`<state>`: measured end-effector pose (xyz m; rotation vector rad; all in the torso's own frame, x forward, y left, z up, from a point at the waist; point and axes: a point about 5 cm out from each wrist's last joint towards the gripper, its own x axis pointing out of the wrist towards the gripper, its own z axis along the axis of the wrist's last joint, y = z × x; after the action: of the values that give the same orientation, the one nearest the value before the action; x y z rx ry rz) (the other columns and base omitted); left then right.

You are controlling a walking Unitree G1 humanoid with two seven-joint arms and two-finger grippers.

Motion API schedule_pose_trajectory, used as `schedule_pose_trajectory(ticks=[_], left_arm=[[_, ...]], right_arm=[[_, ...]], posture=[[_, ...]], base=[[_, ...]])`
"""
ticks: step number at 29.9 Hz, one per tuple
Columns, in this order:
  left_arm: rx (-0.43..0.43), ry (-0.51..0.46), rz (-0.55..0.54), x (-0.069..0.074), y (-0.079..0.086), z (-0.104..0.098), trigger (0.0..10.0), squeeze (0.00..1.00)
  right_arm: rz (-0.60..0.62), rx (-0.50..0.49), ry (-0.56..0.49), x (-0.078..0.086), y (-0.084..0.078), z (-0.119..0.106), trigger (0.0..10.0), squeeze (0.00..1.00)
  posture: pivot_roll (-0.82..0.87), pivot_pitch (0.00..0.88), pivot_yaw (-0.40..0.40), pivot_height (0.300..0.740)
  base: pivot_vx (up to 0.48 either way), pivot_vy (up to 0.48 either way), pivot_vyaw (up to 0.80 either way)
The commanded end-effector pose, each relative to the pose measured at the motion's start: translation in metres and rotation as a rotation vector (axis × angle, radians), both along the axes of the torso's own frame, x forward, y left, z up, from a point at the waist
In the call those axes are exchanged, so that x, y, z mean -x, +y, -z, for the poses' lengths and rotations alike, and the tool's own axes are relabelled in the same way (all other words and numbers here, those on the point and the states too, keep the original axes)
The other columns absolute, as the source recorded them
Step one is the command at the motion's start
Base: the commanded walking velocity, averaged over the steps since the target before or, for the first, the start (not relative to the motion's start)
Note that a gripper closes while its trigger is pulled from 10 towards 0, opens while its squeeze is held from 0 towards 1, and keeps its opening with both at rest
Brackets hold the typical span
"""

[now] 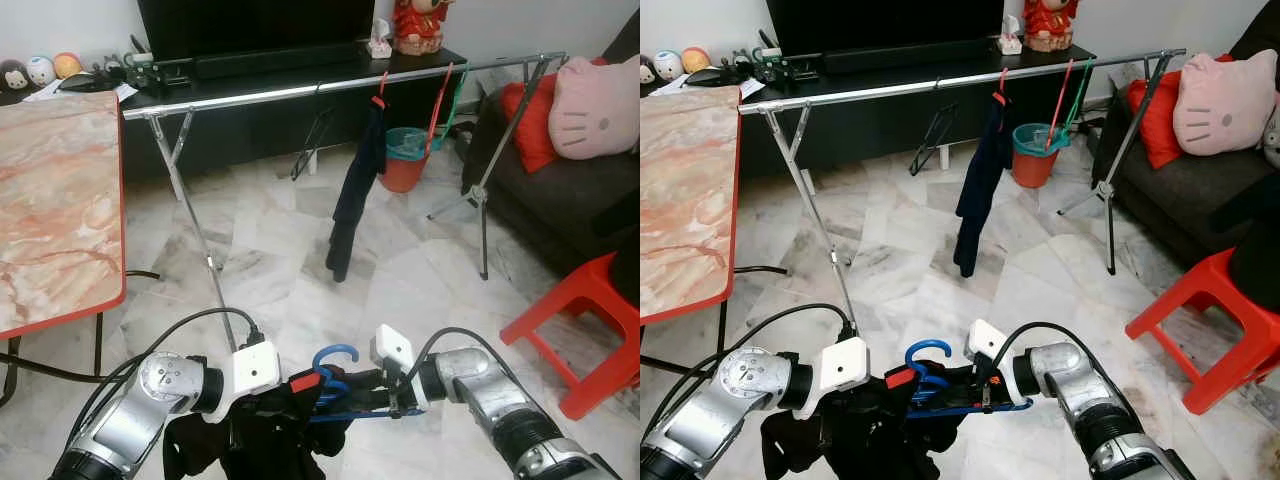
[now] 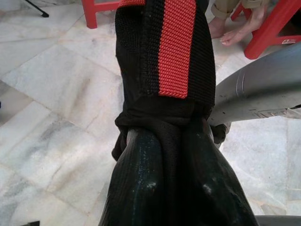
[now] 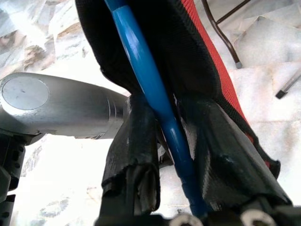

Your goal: Hang hanger

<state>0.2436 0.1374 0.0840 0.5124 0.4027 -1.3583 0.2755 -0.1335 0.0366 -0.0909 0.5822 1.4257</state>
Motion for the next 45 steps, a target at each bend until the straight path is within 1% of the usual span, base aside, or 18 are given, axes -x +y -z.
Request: schedule_pose_trajectory(ticks=[1,14,26,27,28,33,34,39,45], left_arm=[[0.023,-0.009,0.029,0.000,-0.006,-0.005,10.0,0.00],[0.016,-0.011,0.027,0.000,-0.005,-0.005,10.0,0.00],[0.005,-0.010,0.038,-0.001,-0.004,-0.005,10.0,0.00],[0.005,-0.010,0.039,-0.001,-0.004,-0.005,10.0,0.23],[0.010,-0.014,0.035,-0.002,-0.004,-0.006,10.0,1.00],[0.016,-0.023,0.023,-0.003,-0.003,-0.007,10.0,1.00],[0.017,-0.022,0.019,-0.003,-0.003,-0.007,10.0,1.00],[0.022,-0.040,0.010,-0.006,-0.003,-0.009,10.0,1.00],[0.031,-0.055,-0.002,-0.009,-0.003,-0.011,10.0,1.00]], right_arm=[[0.034,-0.010,-0.015,-0.005,-0.001,-0.004,0.0,0.00],[0.048,-0.032,-0.033,-0.007,0.001,-0.005,0.0,0.00],[0.070,-0.031,-0.048,-0.008,0.002,-0.004,0.0,0.00],[0.067,-0.030,-0.048,-0.008,0.002,-0.003,0.0,0.00],[0.072,-0.029,-0.051,-0.008,0.002,-0.003,0.0,0.00],[0.111,-0.031,-0.078,-0.012,0.002,-0.005,0.0,0.00],[0.134,-0.026,-0.096,-0.014,0.002,-0.006,0.0,0.00],[0.153,-0.024,-0.113,-0.016,0.002,-0.006,0.0,0.00],[0.224,-0.019,-0.167,-0.022,0.002,-0.008,0.0,0.00]], posture=[[0.04,0.000,-0.045,0.740],[0.05,0.000,-0.043,0.740],[0.05,0.000,-0.041,0.740],[0.05,0.000,-0.041,0.740],[0.05,0.000,-0.040,0.740],[0.05,0.000,-0.040,0.740],[0.05,0.000,-0.040,0.740],[0.05,0.000,-0.040,0.740],[0.05,0.000,-0.040,0.740]], base=[[0.000,0.000,0.00],[0.000,0.000,0.00],[0.000,0.000,0.00],[0.000,0.000,0.00],[0.000,0.000,0.00],[0.000,0.000,0.00],[0.000,0.000,0.00],[0.000,0.000,0.00],[0.000,0.000,0.00]])
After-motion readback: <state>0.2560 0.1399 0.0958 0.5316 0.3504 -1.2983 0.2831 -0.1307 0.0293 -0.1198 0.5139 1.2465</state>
